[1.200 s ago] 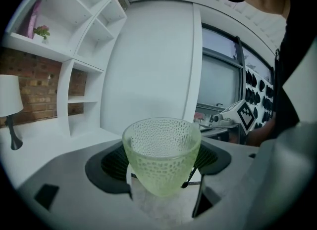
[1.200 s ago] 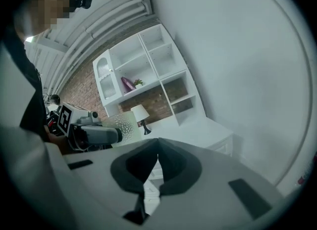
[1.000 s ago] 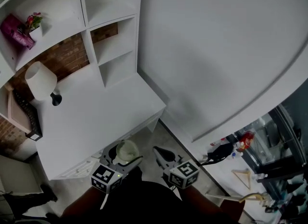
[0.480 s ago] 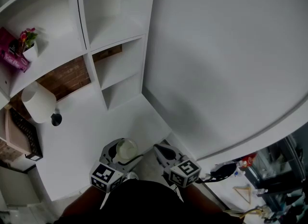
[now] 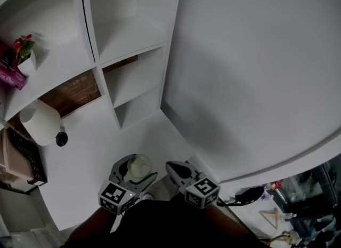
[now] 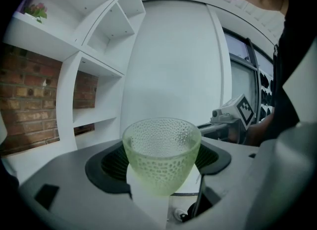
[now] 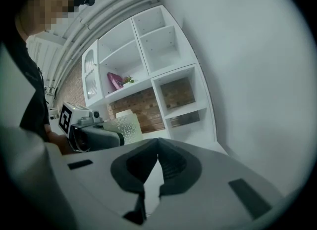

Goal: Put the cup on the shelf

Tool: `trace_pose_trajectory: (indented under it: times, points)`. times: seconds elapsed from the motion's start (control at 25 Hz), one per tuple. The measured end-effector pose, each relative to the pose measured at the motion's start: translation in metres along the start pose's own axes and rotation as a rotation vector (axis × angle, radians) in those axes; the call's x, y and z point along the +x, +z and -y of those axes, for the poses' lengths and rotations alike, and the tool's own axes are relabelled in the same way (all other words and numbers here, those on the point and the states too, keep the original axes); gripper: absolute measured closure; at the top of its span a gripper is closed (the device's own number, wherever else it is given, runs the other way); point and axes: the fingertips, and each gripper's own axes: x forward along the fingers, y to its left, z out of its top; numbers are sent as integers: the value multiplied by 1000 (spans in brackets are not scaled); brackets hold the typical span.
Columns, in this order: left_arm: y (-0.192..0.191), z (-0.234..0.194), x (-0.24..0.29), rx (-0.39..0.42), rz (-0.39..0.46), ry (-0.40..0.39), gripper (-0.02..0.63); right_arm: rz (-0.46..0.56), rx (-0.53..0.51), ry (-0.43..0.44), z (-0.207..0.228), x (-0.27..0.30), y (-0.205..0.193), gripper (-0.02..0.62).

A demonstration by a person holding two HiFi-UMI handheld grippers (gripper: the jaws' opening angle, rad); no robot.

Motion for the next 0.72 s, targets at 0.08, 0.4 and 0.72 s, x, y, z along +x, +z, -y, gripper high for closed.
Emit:
trace_pose_trajectory:
  times: [0.08, 0.4, 0.72]
  points:
    - [0, -8, 3, -5, 2, 19, 221, 1, 10, 16, 3, 7, 3, 591]
    - [-1, -37, 5, -20, 11, 141, 221, -6, -37, 97, 24, 35, 15, 591]
    - [15, -54, 25, -82, 31, 252, 221, -14, -42, 173, 55, 52, 33, 591]
